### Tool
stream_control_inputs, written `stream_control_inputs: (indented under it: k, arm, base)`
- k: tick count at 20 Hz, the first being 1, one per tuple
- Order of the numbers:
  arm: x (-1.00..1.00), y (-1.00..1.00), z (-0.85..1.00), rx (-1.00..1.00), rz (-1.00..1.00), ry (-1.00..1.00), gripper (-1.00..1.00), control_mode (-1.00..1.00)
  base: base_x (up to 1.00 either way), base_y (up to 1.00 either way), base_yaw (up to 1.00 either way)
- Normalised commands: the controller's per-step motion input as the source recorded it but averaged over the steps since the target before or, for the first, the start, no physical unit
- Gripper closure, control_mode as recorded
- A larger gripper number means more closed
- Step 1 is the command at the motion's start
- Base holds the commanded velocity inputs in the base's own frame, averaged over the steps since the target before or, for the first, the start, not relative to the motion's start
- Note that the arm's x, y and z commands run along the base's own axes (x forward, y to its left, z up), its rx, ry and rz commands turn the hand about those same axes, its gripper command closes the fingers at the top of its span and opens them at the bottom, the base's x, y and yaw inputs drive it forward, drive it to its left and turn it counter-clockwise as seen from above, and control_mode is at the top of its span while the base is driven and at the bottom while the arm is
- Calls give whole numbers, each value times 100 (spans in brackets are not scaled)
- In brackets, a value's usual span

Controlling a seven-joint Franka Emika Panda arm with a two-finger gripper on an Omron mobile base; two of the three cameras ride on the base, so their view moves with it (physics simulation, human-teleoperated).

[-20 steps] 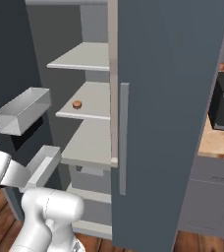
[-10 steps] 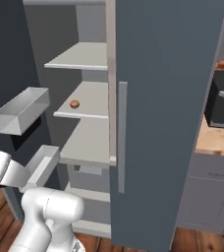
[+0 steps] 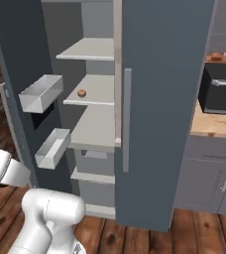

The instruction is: Take the bell pepper, orange, and tangerine from the freezer and place them in the bowl on the counter.

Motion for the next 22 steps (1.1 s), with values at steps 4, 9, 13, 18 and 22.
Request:
stream_control_inputs:
  k: [4, 9, 13, 18, 22]
  arm:
    - [0, 0, 0, 0, 0, 0, 100, 100]
    - [0, 0, 0, 0, 0, 0, 100, 100]
    - [0, 0, 0, 0, 0, 0, 100, 100]
    - [0, 0, 0, 0, 0, 0, 100, 100]
    - [0, 0, 0, 0, 0, 0, 100, 100]
  base:
    - [-100, 4, 0]
    - [-35, 53, 0]
    - [12, 100, 0]
    - [25, 100, 0]
    - [19, 100, 0]
